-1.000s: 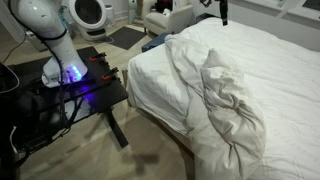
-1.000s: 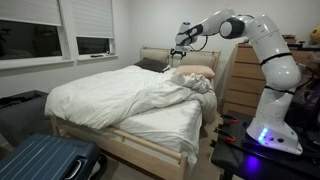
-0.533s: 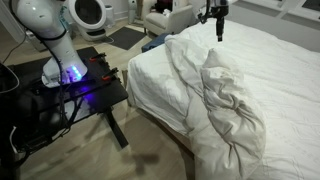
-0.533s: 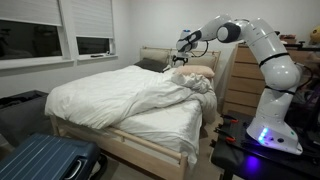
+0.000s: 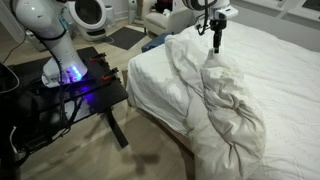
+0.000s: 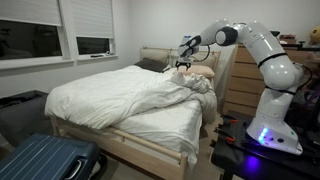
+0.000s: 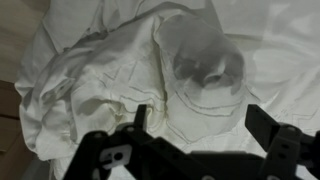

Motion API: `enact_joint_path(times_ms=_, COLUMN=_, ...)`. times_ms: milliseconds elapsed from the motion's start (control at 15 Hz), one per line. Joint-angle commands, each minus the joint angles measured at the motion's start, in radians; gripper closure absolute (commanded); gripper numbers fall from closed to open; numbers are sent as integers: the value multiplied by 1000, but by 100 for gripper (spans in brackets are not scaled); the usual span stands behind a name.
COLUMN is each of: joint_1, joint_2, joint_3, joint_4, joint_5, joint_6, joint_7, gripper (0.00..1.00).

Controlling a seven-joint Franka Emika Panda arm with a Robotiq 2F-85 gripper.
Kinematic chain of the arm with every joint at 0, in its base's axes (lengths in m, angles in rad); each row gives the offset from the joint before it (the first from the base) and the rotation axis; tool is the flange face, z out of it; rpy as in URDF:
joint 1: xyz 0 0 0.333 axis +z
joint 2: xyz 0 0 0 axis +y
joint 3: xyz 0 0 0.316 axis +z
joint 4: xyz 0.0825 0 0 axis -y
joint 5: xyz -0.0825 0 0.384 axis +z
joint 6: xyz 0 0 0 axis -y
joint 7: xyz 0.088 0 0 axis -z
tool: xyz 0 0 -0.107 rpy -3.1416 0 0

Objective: Straighten the duvet on the bottom right corner of the bed

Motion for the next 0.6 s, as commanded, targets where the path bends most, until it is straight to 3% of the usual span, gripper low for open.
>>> enact_joint_path(times_ms=0, joint_1=-29, joint_2=22, joint_3=21, joint_4=28, joint_5=61, joint_6=-47, joint_7=-21, gripper=0)
enact_joint_path(times_ms=533, joint_1=-36, joint_2=58, joint_3=63, joint_4=45, joint_5=124, joint_6=12, joint_7=-55, gripper=0)
